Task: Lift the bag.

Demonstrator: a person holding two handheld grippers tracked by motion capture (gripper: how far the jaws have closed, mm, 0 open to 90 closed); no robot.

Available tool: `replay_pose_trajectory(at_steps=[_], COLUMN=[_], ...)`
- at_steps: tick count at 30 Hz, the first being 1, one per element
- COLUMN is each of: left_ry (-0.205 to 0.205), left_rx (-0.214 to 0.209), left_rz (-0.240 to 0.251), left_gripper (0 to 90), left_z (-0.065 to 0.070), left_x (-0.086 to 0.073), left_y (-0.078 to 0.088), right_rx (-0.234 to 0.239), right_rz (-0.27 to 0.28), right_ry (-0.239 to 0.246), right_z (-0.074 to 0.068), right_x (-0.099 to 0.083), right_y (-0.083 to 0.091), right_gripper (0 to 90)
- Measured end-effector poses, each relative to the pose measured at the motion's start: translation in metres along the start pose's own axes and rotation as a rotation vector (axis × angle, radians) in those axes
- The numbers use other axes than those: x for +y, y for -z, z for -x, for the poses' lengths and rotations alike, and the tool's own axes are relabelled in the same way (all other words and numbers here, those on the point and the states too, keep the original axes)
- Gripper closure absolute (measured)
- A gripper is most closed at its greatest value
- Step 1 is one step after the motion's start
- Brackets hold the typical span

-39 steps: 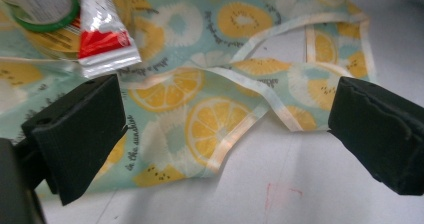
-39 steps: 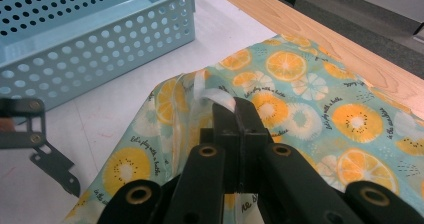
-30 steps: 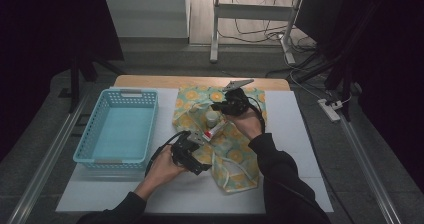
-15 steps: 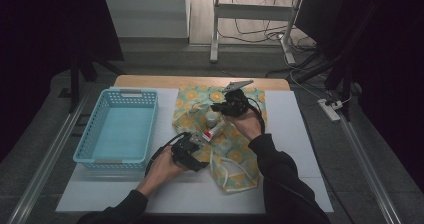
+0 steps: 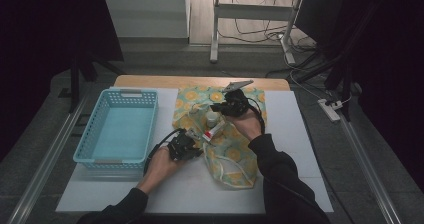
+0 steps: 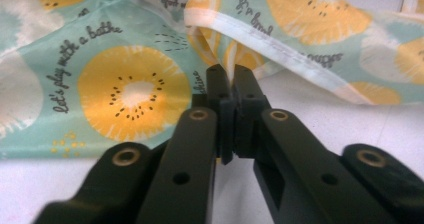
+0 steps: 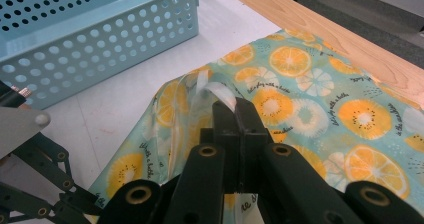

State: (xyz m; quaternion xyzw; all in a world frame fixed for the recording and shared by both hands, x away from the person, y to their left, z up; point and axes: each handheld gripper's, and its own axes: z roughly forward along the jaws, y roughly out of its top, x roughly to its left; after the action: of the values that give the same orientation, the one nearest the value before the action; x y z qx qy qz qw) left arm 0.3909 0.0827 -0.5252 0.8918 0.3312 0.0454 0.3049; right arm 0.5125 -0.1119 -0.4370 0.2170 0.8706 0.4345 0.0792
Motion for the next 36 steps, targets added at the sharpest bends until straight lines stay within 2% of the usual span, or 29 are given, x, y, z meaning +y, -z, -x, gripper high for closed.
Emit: replay_pose_trajectory(at_steps=[3, 9, 23, 36], left_ry=[0.015, 0.055, 0.054, 0.076], left_rx=[0.019, 0.016, 0.025, 0.024], left_rz=[-0.006, 0.021, 0.087, 0.164], left_gripper=[89.6, 89.6, 89.7, 89.8], left_z=[0.0, -0.002, 0.003, 0.001], left_x=[-0.001, -0.004, 0.002, 0.014], left_y=[0.004, 0.016, 0.037, 0.058], right_rx=[0.002, 0.001, -0.004, 0.004], right_rz=[0.002, 0.004, 0.013, 0.019], right_ry=[0.0, -0.001, 0.016, 0.024], right_z=[0.0, 0.0, -0.002, -0.005], right_x=[0.0, 0.001, 0.008, 0.014], right_y=[0.001, 0.002, 0.009, 0.015], right_gripper=[89.7, 89.7, 89.8, 89.8])
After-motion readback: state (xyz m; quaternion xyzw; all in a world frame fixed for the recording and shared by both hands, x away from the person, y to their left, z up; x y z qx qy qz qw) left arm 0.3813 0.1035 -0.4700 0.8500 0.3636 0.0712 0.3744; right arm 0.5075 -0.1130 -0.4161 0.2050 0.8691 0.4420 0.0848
